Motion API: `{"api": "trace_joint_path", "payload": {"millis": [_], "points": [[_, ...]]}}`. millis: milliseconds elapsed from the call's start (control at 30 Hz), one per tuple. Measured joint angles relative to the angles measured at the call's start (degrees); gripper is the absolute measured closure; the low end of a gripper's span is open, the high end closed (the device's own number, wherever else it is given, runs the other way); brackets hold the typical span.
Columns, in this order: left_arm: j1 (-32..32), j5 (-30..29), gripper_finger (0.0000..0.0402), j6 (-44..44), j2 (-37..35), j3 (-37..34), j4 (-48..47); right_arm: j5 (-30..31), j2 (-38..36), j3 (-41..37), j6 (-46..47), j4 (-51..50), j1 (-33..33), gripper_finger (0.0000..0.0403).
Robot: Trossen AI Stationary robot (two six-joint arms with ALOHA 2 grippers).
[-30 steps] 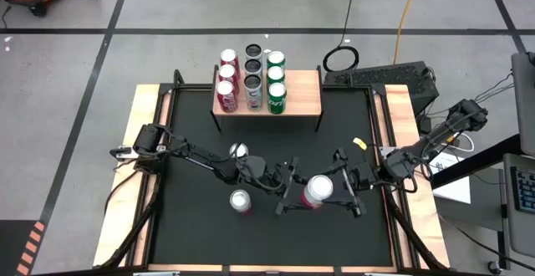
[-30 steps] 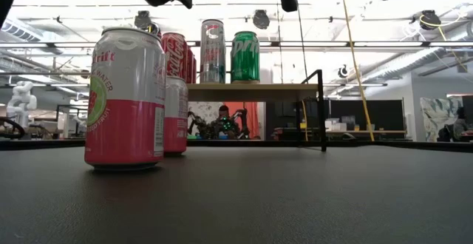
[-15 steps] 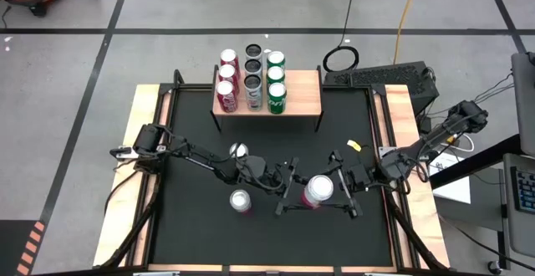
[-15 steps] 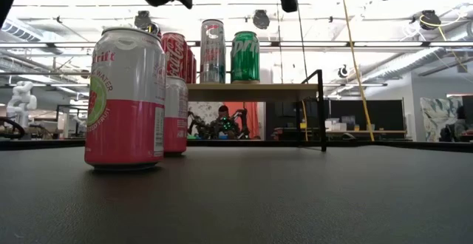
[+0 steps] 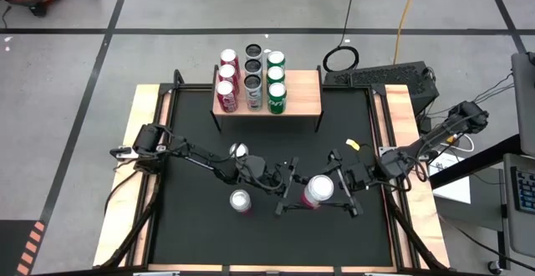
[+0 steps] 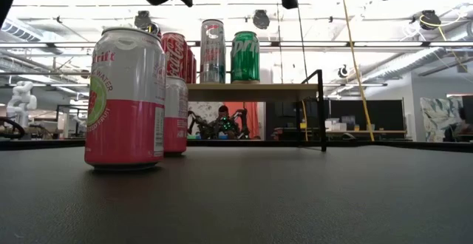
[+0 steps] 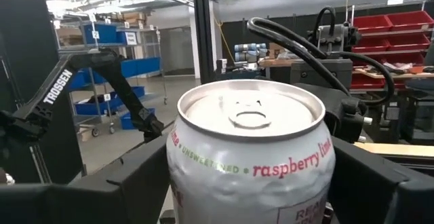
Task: Place canned beverage on shelf
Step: Put the bottom right pink soda can on the shelf
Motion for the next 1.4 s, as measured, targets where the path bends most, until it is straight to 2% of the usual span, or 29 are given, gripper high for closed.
{"api": "trace_joint_path", "payload": {"millis": [533, 867, 1100, 1200, 1400], "points": [[0.0, 0.0, 0.0112, 0.0, 0.2, 0.0, -0.1, -0.3, 0.0, 0.0, -1.5, 0.3, 0.0, 0.0081], [0.0, 0.0, 0.0112, 0.1, 0.2, 0.0, -0.1, -0.1, 0.0, 0.0, -2.5, 0.2, 0.0, 0.0132], [0.0, 0.0, 0.0109, -0.1, 0.3, 0.0, -0.1, -0.1, -0.1, 0.0, -2.6, 0.2, 0.0, 0.0129], [-0.2, -0.1, 0.0089, -0.1, 0.3, 0.0, -0.1, -0.2, -0.1, 0.0, -2.7, 0.2, 0.0, 0.013], [-0.7, -0.3, 0.0016, -1.0, 0.3, 0.0, -0.1, -0.6, -1.2, 0.0, -3.3, -0.5, 0.1, 0.013]]}}
